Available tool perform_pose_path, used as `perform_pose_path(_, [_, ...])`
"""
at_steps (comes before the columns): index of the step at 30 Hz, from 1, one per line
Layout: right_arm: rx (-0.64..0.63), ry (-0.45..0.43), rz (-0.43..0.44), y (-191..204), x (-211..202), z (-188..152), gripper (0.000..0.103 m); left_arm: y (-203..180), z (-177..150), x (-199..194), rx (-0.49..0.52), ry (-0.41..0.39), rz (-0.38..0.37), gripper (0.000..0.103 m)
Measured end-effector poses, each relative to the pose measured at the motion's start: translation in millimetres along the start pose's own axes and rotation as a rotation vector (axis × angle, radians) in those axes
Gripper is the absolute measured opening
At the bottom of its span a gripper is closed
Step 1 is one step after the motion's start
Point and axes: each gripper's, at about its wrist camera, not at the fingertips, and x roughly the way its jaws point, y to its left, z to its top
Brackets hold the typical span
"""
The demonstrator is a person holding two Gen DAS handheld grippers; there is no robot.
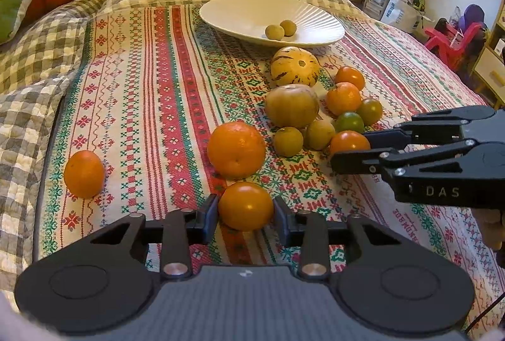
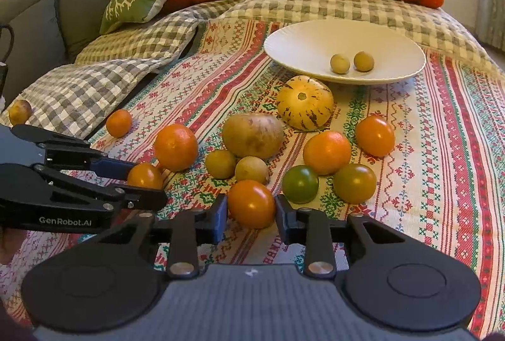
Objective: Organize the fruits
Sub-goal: 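Close the left tool on an orange tomato while the right tool grasps another orange tomato, then carry both held orange tomatoes to the white plate and lower them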
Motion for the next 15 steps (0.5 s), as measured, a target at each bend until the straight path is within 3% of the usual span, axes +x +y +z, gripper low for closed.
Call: perform_pose_path(15, [0.048,-0.027,0.023,-11,-12,14,0.029,-14,14,-9,0.014,-0.05,-0.074,0.019])
